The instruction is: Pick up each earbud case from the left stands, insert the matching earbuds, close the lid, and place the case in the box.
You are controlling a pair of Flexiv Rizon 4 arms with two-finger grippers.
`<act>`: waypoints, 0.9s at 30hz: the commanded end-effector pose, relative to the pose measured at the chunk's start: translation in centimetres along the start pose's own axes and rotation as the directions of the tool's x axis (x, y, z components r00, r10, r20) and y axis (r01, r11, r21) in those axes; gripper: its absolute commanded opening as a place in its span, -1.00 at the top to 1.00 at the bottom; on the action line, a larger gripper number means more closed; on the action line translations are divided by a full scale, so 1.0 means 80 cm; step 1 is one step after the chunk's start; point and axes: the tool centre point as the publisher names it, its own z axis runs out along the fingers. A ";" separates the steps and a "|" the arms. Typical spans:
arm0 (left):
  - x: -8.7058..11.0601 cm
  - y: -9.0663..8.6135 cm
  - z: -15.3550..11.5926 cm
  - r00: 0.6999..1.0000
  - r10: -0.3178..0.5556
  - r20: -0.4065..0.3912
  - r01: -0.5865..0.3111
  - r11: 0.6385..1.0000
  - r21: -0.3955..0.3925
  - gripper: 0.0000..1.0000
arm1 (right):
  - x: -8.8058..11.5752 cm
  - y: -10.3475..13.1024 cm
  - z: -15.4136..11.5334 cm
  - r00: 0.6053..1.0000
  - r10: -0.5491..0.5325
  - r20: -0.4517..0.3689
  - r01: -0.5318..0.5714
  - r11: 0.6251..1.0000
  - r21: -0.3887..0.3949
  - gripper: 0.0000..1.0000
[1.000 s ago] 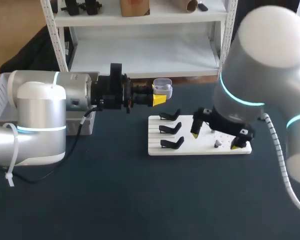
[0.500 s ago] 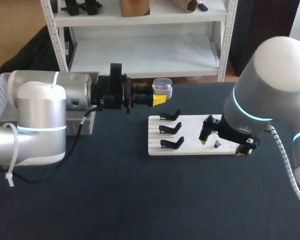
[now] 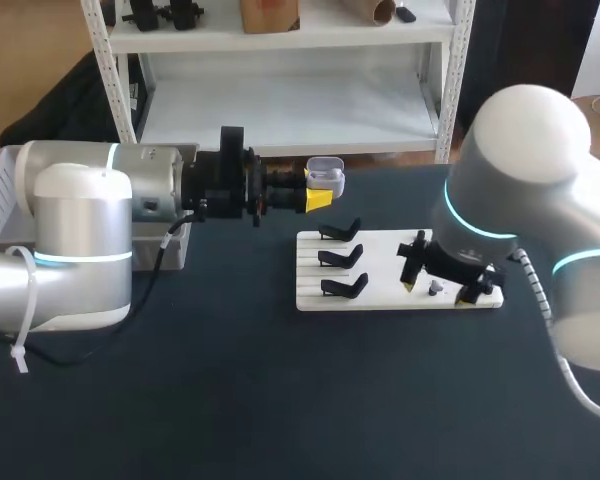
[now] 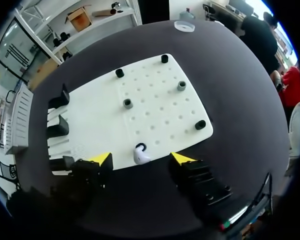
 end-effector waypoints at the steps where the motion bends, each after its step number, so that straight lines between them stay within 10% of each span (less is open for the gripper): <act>1: 0.001 0.000 0.000 1.000 0.001 0.002 -0.001 1.000 -0.002 1.00 | -0.004 0.003 -0.002 1.000 -0.008 -0.014 0.009 1.000 0.013 0.07; 27: 0.001 0.000 0.000 1.000 0.001 0.002 -0.001 1.000 -0.002 1.00 | 0.002 -0.003 -0.004 0.992 -0.117 -0.035 0.119 0.992 0.039 0.37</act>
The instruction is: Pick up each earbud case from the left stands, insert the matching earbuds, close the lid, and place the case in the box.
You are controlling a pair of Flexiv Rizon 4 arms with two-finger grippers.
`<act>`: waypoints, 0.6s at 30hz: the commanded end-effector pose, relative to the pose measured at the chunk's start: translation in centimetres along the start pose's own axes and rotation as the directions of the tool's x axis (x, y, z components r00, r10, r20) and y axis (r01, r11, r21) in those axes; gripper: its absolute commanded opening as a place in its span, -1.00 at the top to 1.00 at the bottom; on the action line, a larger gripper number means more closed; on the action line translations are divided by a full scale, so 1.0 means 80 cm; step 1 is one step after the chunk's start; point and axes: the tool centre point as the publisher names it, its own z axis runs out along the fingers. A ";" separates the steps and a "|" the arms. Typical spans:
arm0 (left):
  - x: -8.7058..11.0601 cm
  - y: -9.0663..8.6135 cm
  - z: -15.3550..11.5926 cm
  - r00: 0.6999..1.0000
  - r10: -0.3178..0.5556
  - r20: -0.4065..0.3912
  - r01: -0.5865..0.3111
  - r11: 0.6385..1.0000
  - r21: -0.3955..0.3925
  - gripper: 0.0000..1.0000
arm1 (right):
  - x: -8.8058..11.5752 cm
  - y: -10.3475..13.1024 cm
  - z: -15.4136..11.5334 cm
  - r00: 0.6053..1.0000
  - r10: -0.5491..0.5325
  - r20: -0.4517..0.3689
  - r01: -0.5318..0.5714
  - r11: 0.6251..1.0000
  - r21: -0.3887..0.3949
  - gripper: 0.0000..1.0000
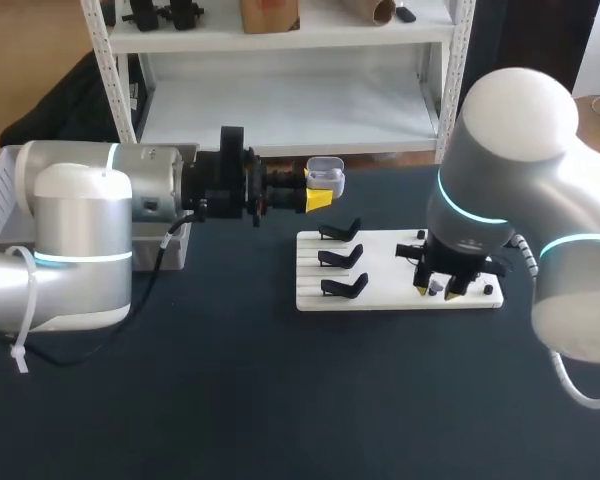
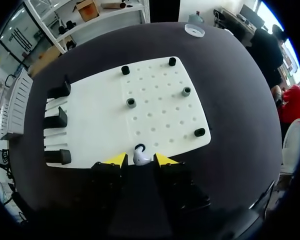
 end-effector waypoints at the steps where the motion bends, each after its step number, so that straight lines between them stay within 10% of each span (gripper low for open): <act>1: 0.001 0.000 0.000 1.000 0.001 0.002 -0.001 1.000 -0.002 1.00 | 0.002 0.001 -0.001 1.000 0.005 0.001 -0.005 1.000 0.004 0.37; 13: 0.001 0.000 0.000 1.000 0.001 0.002 -0.001 1.000 -0.002 1.00 | 0.000 0.003 0.004 1.000 0.012 -0.011 -0.012 1.000 0.008 0.61; 18: 0.001 0.000 0.000 1.000 0.001 0.002 -0.001 1.000 -0.002 1.00 | 0.000 0.005 0.005 1.000 0.011 -0.017 -0.010 1.000 0.011 1.00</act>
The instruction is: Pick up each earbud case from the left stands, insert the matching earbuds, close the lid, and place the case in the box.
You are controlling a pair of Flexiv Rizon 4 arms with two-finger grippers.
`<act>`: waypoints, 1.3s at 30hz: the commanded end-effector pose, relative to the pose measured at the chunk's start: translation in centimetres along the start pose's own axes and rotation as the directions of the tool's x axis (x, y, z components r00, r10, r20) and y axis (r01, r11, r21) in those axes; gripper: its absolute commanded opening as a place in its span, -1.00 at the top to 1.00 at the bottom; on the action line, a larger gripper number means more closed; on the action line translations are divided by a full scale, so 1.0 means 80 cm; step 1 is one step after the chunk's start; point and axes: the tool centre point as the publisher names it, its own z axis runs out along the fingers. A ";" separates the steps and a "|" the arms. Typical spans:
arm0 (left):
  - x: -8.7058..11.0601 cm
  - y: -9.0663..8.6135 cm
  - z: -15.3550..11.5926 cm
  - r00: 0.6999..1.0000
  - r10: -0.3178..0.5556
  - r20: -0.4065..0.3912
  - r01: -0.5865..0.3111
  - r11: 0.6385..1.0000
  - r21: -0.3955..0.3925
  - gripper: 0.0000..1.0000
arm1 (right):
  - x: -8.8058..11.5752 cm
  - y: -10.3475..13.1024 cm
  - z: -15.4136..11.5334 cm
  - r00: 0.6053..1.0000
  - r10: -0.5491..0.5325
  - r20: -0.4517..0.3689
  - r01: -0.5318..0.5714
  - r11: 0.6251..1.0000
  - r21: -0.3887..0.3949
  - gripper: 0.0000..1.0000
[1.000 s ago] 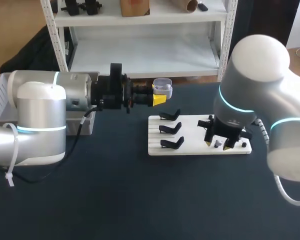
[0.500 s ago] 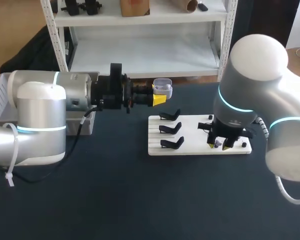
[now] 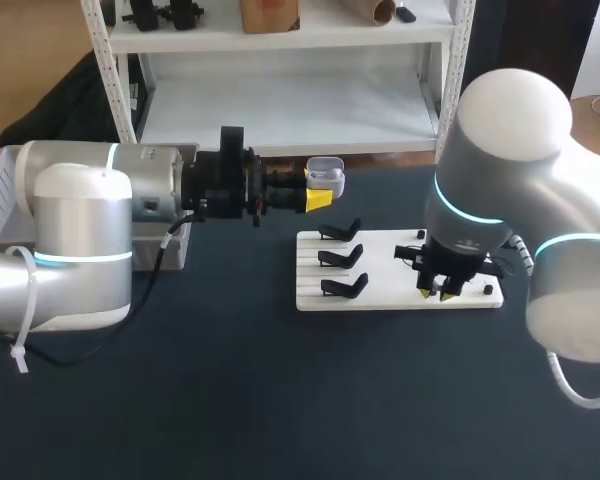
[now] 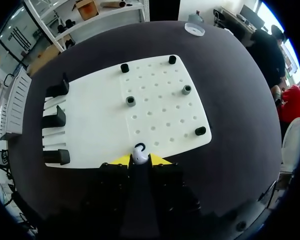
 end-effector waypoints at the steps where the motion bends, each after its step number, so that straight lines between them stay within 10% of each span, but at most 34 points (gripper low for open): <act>1: 0.001 0.000 0.000 1.000 0.001 0.002 -0.001 1.000 -0.002 1.00 | 0.000 0.004 0.002 1.000 -0.005 -0.009 0.005 1.000 0.005 1.00; 18: 0.001 0.000 0.000 1.000 0.001 0.002 -0.001 1.000 -0.002 1.00 | 0.016 0.009 -0.097 0.991 -0.099 -0.088 0.102 0.994 0.032 1.00; 28: 0.001 0.000 0.000 1.000 0.001 0.002 -0.001 1.000 -0.002 1.00 | 0.019 0.058 -0.195 0.933 -0.295 -0.207 0.292 0.955 -0.044 1.00; 39: 0.001 0.000 0.000 1.000 0.001 0.002 -0.001 1.000 -0.002 1.00 | -0.003 0.119 -0.262 0.866 -0.474 -0.160 0.465 0.880 -0.095 1.00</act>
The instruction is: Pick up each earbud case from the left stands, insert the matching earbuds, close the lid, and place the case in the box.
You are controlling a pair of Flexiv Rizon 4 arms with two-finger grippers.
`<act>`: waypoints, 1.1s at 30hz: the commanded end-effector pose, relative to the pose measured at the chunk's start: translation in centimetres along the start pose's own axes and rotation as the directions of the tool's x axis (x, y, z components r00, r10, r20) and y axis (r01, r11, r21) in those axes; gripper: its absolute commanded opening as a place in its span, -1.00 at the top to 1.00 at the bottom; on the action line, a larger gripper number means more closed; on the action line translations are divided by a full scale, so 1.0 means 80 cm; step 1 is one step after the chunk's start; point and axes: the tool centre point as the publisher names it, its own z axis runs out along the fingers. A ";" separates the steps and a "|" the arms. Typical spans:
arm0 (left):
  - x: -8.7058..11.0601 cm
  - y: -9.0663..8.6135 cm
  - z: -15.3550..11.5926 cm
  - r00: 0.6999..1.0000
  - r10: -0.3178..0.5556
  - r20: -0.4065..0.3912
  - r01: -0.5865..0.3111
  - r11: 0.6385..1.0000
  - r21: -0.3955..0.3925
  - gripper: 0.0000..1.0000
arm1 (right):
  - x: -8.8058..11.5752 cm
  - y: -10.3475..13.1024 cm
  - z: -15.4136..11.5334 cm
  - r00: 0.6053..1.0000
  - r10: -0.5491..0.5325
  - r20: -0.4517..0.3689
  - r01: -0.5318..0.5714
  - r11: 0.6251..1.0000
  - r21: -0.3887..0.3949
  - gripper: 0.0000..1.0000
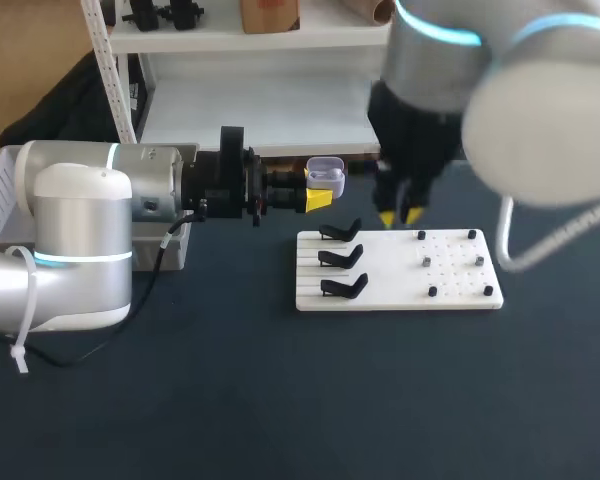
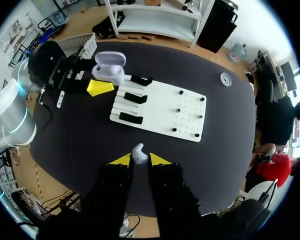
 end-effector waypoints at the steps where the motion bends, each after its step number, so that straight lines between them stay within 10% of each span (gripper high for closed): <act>1: 0.001 0.000 0.000 1.000 0.001 0.002 -0.001 1.000 -0.002 1.00 | -0.021 0.014 -0.023 0.999 -0.030 -0.042 0.031 0.999 0.015 1.00; 17: 0.001 0.000 0.000 1.000 0.001 0.002 -0.001 1.000 -0.002 1.00 | -0.099 0.074 -0.031 0.992 -0.128 0.009 0.129 0.992 -0.018 1.00; 33: 0.001 0.000 0.000 1.000 0.001 0.002 -0.001 1.000 -0.002 1.00 | -0.112 0.074 0.004 0.973 -0.231 0.018 0.232 0.972 -0.045 1.00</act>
